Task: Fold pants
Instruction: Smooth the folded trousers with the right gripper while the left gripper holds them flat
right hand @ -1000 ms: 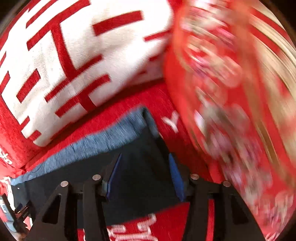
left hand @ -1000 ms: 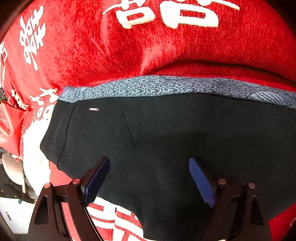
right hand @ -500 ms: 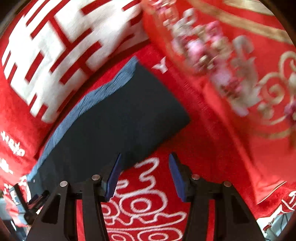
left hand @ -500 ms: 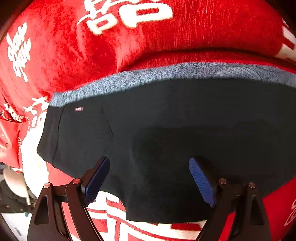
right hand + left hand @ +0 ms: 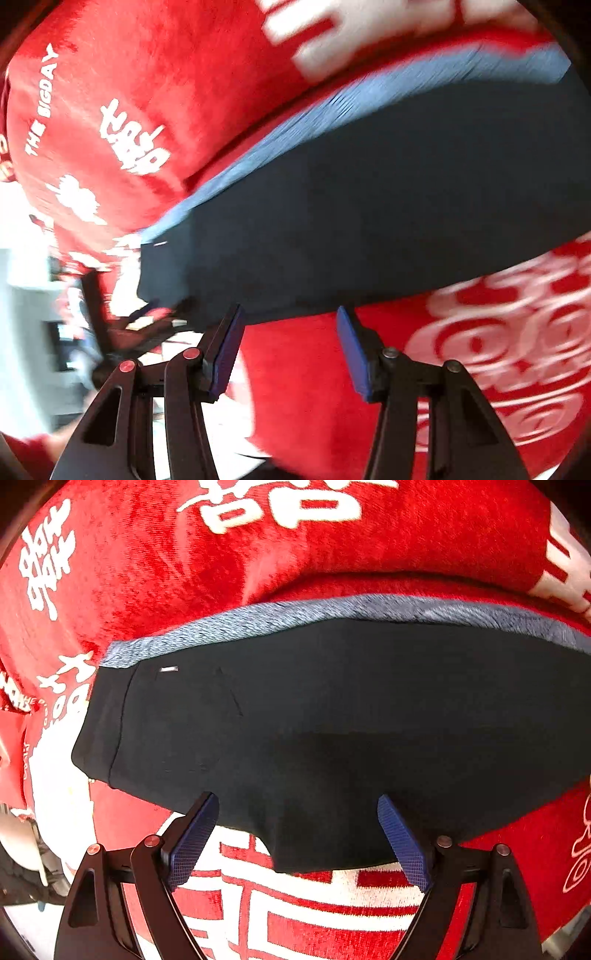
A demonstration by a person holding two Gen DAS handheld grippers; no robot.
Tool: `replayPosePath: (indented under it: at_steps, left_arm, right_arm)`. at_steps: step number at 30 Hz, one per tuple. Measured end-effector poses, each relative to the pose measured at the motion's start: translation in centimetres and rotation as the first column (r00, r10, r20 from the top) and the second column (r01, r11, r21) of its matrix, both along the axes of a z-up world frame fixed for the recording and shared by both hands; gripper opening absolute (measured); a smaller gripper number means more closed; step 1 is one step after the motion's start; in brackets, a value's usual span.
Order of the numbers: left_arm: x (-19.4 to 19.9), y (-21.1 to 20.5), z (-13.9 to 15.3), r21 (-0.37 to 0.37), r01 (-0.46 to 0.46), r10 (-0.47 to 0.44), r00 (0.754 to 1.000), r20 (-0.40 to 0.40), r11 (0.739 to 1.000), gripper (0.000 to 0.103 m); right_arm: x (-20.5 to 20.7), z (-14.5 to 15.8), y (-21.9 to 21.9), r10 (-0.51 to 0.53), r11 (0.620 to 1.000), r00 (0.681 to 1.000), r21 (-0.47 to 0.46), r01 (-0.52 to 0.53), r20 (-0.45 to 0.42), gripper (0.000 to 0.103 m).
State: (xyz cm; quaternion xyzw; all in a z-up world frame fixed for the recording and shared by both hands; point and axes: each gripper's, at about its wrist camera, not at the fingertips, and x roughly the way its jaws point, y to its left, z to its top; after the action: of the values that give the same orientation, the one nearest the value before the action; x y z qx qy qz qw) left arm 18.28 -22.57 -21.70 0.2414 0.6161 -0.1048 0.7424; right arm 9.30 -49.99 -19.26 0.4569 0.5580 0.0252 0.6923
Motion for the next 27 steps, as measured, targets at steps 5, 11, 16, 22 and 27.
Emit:
replayPosePath:
  at_steps: [5, 11, 16, 22, 27]
  left_arm:
    - [-0.2, 0.4, -0.9, -0.018, -0.030, 0.030, 1.000, -0.009, 0.999, 0.089]
    - [-0.1, 0.8, -1.5, -0.036, -0.034, 0.033, 0.999, -0.020, 0.999, 0.089]
    - [0.4, 1.1, -1.5, -0.021, -0.018, 0.018, 1.000, -0.016, 1.000, 0.089]
    - [1.3, -0.4, 0.5, -0.060, -0.007, 0.008, 1.000, 0.018, 0.998, 0.089]
    - [1.1, -2.0, 0.1, -0.055, 0.003, -0.001, 0.999, 0.039, 0.998, 0.089]
  right_arm:
    - [3.2, -4.9, 0.8, -0.069, 0.990, 0.996, 0.117, 0.075, -0.052, 0.056]
    - [2.0, -6.9, -0.1, -0.165, 0.975, 0.977, 0.128, 0.183, -0.136, 0.009]
    - [1.2, -4.4, 1.4, 0.009, 1.000, 0.988, -0.026, -0.014, -0.155, 0.011]
    - [1.1, 1.0, -2.5, 0.010, 0.948, 0.999, -0.318, -0.024, -0.045, 0.069]
    - [1.6, 1.2, -6.4, -0.034, 0.918, 0.999, -0.396, 0.016, -0.038, 0.069]
